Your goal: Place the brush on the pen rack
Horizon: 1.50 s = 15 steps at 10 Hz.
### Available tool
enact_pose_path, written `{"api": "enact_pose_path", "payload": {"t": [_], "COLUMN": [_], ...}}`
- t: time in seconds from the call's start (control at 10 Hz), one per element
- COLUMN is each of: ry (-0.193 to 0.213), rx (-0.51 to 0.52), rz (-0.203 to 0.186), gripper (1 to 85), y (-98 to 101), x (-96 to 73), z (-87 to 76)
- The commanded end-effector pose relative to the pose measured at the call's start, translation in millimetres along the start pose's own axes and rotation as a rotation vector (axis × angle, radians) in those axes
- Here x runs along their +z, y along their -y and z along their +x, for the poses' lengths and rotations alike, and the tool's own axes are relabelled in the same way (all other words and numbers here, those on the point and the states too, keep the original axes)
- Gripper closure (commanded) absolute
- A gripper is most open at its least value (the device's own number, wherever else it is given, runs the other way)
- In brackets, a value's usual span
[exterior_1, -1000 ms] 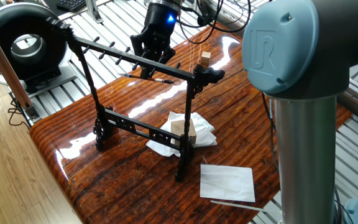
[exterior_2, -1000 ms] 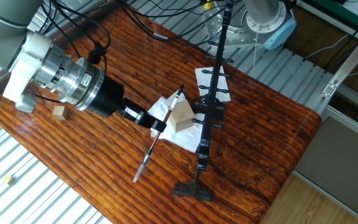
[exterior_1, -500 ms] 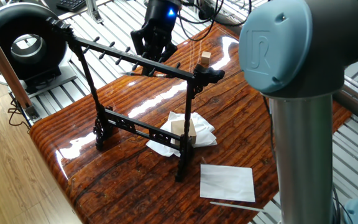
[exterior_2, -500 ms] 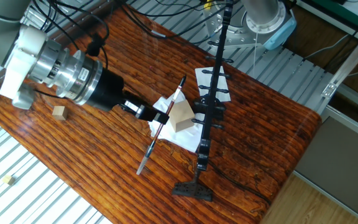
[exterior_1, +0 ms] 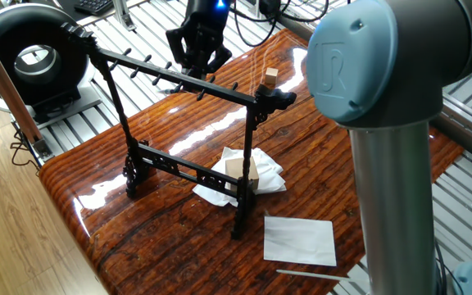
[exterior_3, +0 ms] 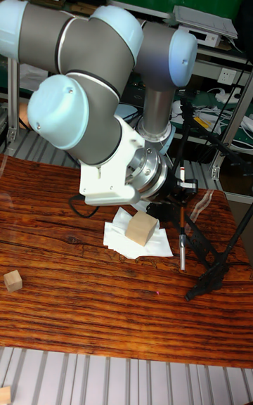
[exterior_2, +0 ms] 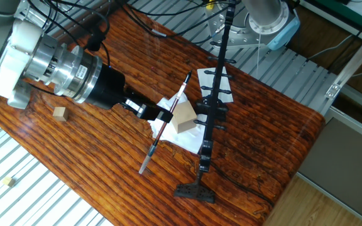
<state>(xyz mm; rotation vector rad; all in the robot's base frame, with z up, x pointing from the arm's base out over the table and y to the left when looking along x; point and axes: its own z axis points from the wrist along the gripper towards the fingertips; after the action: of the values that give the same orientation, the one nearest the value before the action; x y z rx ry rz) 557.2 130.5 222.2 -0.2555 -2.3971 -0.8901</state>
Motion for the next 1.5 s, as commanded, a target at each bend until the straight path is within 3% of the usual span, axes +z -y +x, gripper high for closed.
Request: {"api": "enact_pose_path", "payload": {"t": [0.0, 0.4, 0.9, 1.1, 1.4], "ry": [-0.024, -0.093, -0.088, -0.095, -0.078], "rx": [0.024, 0.108, 0.081, 0.093, 0.107], "rz": [-0.009, -0.016, -0.010, -0.027, 0.024], "gripper": [84.3, 84.3, 84.3, 84.3, 84.3], "y": [-6.3, -19.6, -11.5, -17.9, -11.3], "x": [-2.7, -4.7, -2.7, -2.9, 0.9], "z": [8.3, 22.4, 20.7, 24.4, 19.6]}}
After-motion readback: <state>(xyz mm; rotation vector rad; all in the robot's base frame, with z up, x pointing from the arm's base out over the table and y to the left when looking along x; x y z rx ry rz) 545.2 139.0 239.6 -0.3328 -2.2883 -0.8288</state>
